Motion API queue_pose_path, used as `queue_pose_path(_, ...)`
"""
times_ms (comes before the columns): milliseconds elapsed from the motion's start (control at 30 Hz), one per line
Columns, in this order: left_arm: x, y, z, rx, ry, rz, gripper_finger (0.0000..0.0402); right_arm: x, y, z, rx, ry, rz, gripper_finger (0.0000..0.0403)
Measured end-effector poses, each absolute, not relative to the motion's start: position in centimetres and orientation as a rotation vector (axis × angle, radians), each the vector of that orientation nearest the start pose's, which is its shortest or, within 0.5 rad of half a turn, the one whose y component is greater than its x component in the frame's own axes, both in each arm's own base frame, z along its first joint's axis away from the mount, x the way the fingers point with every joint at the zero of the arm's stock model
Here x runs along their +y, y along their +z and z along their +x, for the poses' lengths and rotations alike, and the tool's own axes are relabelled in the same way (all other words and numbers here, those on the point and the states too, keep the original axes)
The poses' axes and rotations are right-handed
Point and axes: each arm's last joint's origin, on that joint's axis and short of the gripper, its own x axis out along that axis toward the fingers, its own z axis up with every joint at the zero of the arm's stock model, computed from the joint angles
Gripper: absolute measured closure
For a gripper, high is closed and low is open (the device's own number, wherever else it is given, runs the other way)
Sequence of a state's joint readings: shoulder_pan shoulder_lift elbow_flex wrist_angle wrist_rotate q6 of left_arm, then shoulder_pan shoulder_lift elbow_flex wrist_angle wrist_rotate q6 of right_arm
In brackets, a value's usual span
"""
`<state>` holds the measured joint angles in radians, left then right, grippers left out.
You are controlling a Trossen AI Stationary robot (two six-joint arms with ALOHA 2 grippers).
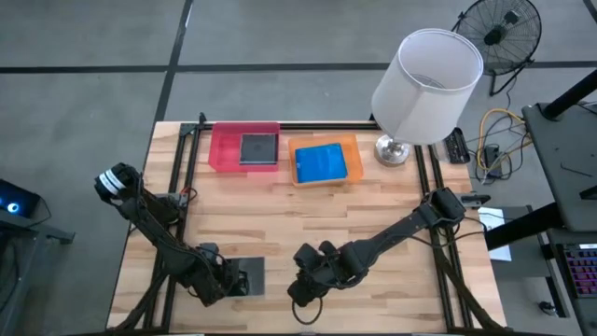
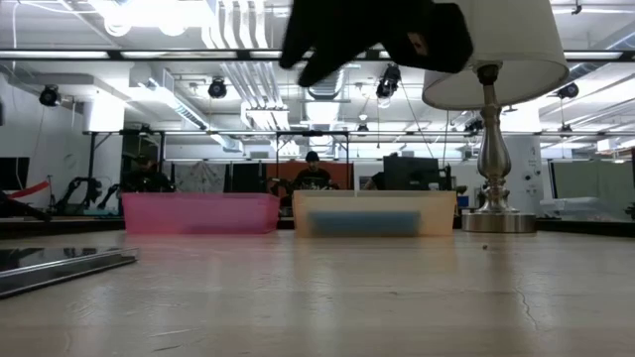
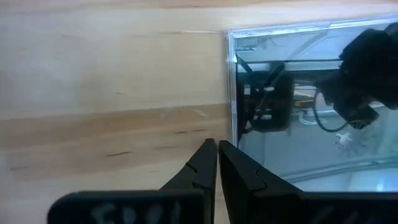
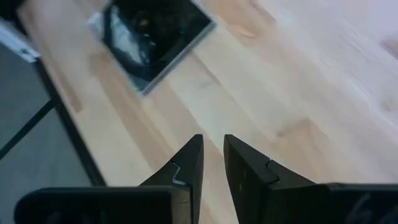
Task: Pick & place jewel cases by type
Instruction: Put the black CD case into the pink bin
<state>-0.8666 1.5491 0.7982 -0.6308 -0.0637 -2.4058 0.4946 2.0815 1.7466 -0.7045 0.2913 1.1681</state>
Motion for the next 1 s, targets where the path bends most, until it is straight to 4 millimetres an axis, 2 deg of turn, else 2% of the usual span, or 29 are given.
queue_pose_path(267, -18.1, 15.1, 18.8, 0.953, 0.968, -1.437, 0.0401, 20.2, 22.4, 39.2, 0.947, -0.512, 0.742, 0.0337)
queue_pose_path(433, -17.4, 15.1, 20.1, 0.89, 0.947, -1.474, 0.0401, 19.8, 22.0, 38.3, 0.973, -0.646, 0.77, 0.0322)
queue_pose_path(733, -17.8, 14.6, 19.7, 1.047, 0.939, -1.393, 0.0401, 21.3, 22.0, 37.0, 0.988, -0.647, 0.729, 0.0314)
queue_pose_path(1000, -18.7, 15.3, 20.1, 1.081, 0.875, -1.449, 0.0401, 21.6, 22.0, 36.8, 0.988, -0.638, 0.719, 0.0321)
